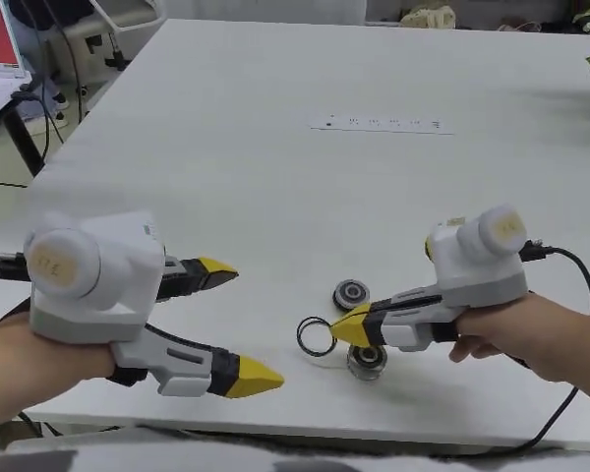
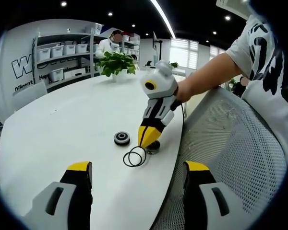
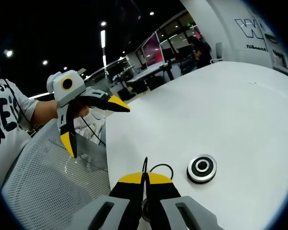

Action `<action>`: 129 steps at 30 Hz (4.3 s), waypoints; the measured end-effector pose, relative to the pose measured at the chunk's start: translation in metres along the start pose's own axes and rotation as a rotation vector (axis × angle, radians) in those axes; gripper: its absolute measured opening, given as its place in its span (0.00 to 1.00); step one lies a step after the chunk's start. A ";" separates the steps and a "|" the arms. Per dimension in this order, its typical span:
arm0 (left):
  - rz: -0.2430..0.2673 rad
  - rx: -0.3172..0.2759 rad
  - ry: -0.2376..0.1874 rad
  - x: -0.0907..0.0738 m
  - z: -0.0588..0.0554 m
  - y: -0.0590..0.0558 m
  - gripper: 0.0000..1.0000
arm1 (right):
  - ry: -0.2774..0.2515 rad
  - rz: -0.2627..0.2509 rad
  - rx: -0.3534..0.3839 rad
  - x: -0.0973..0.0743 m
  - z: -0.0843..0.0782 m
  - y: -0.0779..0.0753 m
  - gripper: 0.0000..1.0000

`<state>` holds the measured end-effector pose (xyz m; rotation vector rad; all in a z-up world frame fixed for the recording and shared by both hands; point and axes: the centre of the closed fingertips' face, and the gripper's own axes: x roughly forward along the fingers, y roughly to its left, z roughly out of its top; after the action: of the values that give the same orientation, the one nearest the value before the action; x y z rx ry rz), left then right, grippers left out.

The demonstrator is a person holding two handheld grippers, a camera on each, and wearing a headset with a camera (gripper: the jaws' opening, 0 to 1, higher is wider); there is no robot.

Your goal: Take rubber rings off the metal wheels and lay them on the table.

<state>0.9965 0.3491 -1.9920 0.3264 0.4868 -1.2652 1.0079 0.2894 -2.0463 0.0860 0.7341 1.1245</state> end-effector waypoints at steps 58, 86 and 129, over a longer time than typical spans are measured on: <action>0.000 -0.001 0.048 0.006 -0.002 0.014 0.71 | -0.039 -0.152 -0.031 -0.025 0.005 -0.029 0.13; -0.031 0.031 0.072 0.039 0.012 0.034 0.66 | -0.035 -0.219 -0.066 -0.045 0.000 -0.046 0.22; -0.112 0.006 0.112 0.101 0.009 0.045 0.50 | -0.014 -0.245 -0.097 -0.042 -0.011 -0.062 0.32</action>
<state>1.0640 0.2737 -2.0378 0.3808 0.6045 -1.3624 1.0406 0.2232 -2.0601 -0.0768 0.6566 0.9223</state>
